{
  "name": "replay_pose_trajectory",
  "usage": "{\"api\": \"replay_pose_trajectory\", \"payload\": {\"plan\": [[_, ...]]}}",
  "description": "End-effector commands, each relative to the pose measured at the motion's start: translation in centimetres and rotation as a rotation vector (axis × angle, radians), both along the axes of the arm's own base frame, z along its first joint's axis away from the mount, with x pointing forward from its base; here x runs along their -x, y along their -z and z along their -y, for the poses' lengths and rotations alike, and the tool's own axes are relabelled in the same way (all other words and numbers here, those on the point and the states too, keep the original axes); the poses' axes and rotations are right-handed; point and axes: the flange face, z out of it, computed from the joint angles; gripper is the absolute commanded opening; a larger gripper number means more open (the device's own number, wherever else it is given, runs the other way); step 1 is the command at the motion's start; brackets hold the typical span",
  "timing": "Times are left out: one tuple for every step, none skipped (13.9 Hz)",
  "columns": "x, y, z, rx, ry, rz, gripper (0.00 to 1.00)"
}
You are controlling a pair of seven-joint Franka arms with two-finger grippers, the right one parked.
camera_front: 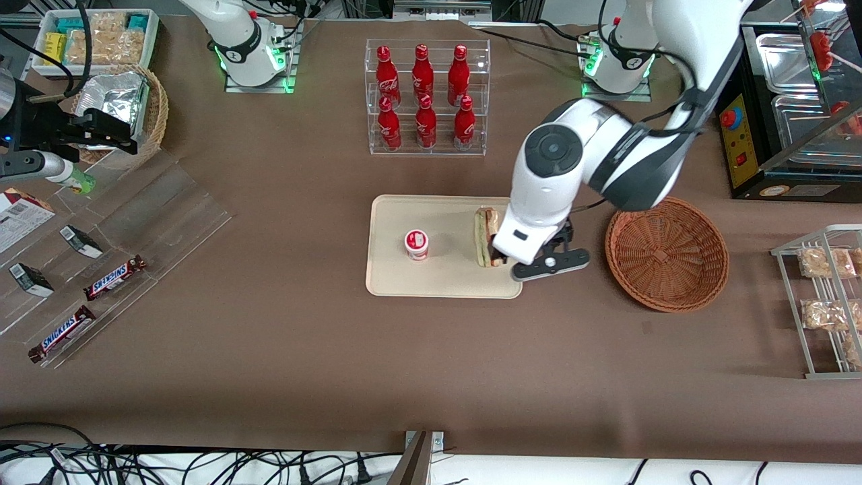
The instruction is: Place sandwich from basket to tray
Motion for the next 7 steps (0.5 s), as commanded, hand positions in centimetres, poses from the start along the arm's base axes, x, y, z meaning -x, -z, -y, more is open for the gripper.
{"api": "replay_pose_trajectory", "payload": {"plan": [[0.9, -6.2, -3.2, 0.013, -0.091, 0.029, 1.0], [0.8, -8.3, -5.0, 0.029, -0.126, 0.042, 1.0], [1.1, -9.9, -6.0, 0.038, -0.145, 0.044, 1.0], [1.6, -10.9, -6.4, 0.037, -0.15, 0.041, 1.0], [1.7, -11.4, -7.0, 0.031, -0.16, 0.04, 1.0], [1.5, -11.9, -8.1, 0.027, -0.174, 0.044, 1.0], [1.2, -12.1, -9.1, 0.028, -0.189, 0.045, 1.0]]}}
